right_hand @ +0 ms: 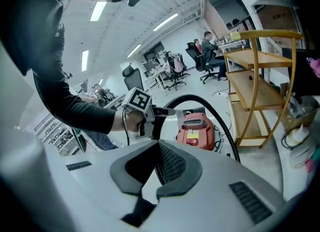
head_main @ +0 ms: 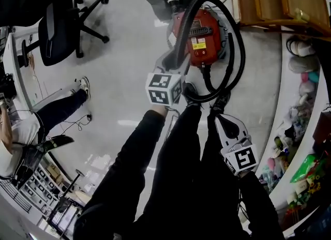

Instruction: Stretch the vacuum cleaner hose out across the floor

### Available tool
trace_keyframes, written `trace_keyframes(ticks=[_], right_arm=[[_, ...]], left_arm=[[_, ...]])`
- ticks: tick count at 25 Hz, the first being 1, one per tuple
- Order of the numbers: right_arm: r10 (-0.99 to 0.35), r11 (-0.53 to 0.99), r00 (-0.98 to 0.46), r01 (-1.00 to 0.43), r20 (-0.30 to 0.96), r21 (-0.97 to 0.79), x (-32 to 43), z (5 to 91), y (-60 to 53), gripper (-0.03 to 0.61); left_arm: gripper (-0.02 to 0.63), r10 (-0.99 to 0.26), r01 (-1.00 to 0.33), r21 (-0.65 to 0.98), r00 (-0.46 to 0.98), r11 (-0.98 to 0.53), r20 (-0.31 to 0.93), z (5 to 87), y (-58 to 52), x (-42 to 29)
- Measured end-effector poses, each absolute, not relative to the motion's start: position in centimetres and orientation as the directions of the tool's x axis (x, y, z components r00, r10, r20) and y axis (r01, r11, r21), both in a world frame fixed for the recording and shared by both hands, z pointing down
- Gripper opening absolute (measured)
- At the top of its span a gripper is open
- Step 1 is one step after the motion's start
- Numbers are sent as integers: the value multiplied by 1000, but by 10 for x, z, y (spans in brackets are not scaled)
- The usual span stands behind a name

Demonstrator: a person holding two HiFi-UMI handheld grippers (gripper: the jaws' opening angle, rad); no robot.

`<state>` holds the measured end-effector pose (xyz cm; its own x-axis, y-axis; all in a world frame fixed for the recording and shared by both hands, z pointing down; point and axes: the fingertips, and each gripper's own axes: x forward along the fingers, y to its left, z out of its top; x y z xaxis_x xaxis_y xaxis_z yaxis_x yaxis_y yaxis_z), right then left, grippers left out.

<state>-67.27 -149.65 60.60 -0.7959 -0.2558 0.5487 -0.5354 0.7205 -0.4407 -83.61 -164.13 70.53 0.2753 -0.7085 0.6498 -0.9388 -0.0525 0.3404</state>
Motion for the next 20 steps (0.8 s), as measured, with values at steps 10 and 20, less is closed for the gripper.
trace_keyframes(ticks=[10, 20], right_arm=[[-347, 778, -791, -543, 504, -316, -639, 500, -1533, 14], [-552, 776, -717, -629, 426, -53, -577, 386, -1576, 14]], left_arm=[[195, -710, -951, 210, 308, -225, 634, 572, -1612, -750], [190, -667, -887, 91, 406, -454, 625, 468, -1544, -675]])
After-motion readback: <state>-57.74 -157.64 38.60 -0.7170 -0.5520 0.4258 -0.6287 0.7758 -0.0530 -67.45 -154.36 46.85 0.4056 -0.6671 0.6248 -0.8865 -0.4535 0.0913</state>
